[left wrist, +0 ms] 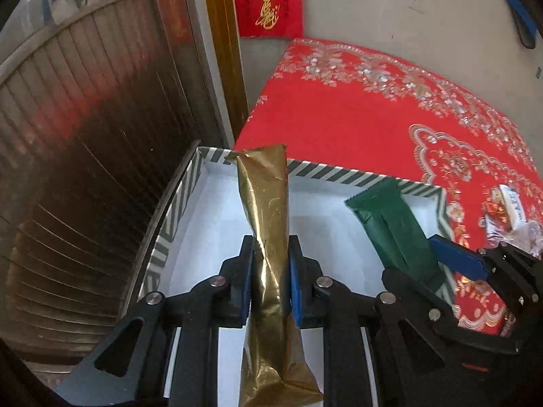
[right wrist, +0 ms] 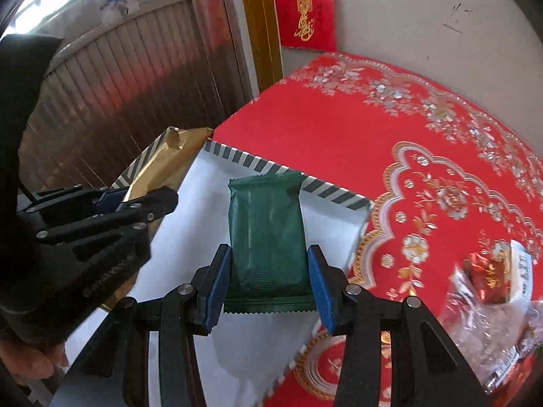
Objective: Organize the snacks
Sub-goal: 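Carry the gold bar and green packet into the white box with both tools, then open both tools to release the snacks and withdraw toward the table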
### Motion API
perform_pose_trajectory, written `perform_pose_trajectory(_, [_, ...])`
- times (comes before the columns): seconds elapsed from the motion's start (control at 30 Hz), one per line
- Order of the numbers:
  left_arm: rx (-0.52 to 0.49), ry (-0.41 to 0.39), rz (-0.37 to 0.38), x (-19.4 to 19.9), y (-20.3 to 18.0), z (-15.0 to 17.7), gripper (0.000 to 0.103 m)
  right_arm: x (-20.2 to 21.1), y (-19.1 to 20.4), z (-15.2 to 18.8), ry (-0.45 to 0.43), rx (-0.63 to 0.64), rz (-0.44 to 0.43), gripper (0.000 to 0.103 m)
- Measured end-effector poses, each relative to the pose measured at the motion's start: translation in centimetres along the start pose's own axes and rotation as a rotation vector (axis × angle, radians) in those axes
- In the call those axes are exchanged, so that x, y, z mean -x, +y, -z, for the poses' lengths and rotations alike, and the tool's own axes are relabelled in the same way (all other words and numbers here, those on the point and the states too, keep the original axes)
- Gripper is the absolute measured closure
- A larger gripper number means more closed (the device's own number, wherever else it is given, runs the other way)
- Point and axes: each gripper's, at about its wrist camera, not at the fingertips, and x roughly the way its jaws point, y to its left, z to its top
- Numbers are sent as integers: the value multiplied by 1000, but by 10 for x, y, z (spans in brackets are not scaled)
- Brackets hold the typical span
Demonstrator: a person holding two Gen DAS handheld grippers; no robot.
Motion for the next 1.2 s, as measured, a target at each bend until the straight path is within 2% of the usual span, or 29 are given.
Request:
perform_pose_trajectory(0.17, [7, 28, -8, -15, 4, 6, 82, -11, 4, 3, 24, 10, -11, 55])
perform_pose_trajectory(0.27, [12, 22, -10, -13, 5, 7, 78, -9, 8, 6, 18, 24, -26, 53])
perform_pose_trajectory(0.3, [13, 22, -10, -12, 4, 8, 70, -7, 9, 7, 16, 20, -37, 53])
perform_pose_trajectory(0.33, [15, 18, -8, -11, 4, 9, 57, -4, 8, 8, 9, 16, -42, 51])
perform_pose_trajectory(0.4, [20, -7, -10, -4, 3, 11, 42, 5, 5, 10, -8, 14, -34, 46])
perform_pose_trajectory(0.53, [20, -80, -25, 23, -1, 19, 31, 32, -2, 21, -62, 5, -51, 44])
perform_pose_trajectory(0.6, [12, -111, -13, 40, -5, 25, 28, 50, -8, 28, -91, -8, -56, 43])
perform_pose_trajectory(0.7, [-10, -151, -7, 65, -17, 35, 23, 75, -23, 41, -139, -35, -62, 35])
perform_pose_trajectory(0.8, [-17, -202, 16, 90, -31, 48, 19, 99, -38, 57, -169, -56, -49, 34])
perform_pose_trajectory(0.87, [-15, -228, 27, 105, -41, 58, 15, 115, -47, 70, -194, -70, -24, 34])
perform_pose_trajectory(1.03, [-44, -287, 58, 133, -77, 87, 12, 147, -74, 100, -241, -121, 50, 29])
perform_pose_trajectory(1.2, [-80, -306, 93, 149, -114, 111, 11, 173, -98, 133, -267, -178, 126, 24])
